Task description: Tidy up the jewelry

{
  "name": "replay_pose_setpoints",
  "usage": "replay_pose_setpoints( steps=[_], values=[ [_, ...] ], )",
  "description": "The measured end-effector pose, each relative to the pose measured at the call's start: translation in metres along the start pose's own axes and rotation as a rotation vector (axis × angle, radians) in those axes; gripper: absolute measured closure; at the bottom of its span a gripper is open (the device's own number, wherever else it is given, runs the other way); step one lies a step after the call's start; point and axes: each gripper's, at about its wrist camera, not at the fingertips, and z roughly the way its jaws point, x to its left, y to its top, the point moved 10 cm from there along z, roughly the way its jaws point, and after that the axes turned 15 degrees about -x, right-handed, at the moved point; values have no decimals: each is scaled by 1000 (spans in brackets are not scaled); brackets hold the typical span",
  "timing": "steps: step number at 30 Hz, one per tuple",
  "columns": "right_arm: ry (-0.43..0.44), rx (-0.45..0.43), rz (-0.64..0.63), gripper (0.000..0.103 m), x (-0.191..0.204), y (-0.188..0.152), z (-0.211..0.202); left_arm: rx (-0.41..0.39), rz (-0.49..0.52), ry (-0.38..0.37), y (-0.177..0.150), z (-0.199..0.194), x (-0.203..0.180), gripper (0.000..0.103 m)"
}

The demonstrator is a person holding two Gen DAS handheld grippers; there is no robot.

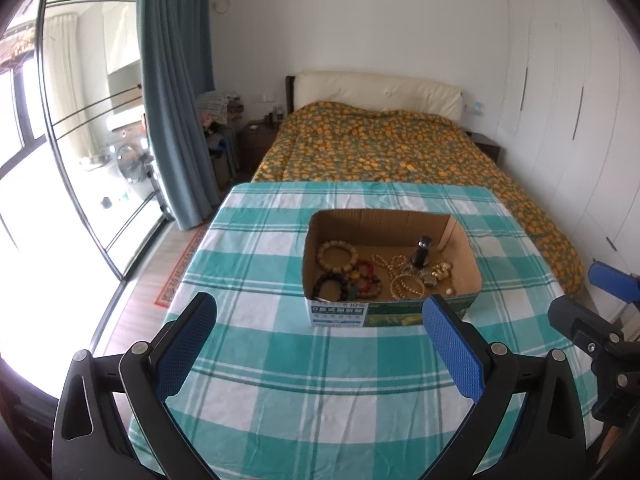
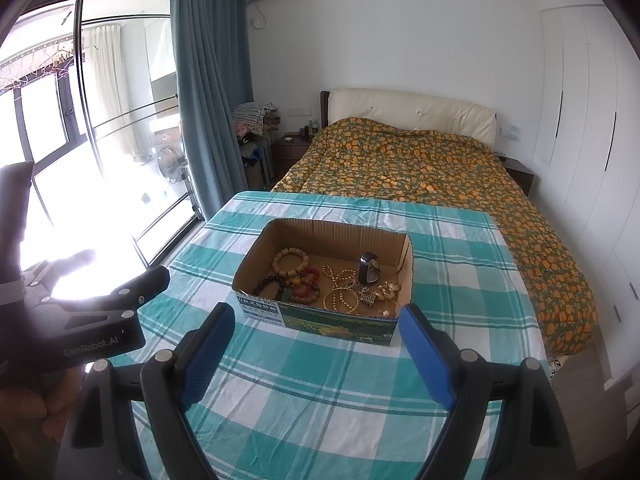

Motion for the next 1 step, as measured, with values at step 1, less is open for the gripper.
replay_pose_setpoints(
  steps=[1],
  values=[
    [0,1,1,17,0,0,0,-5,4,2,0,0,-1,0]
  ],
)
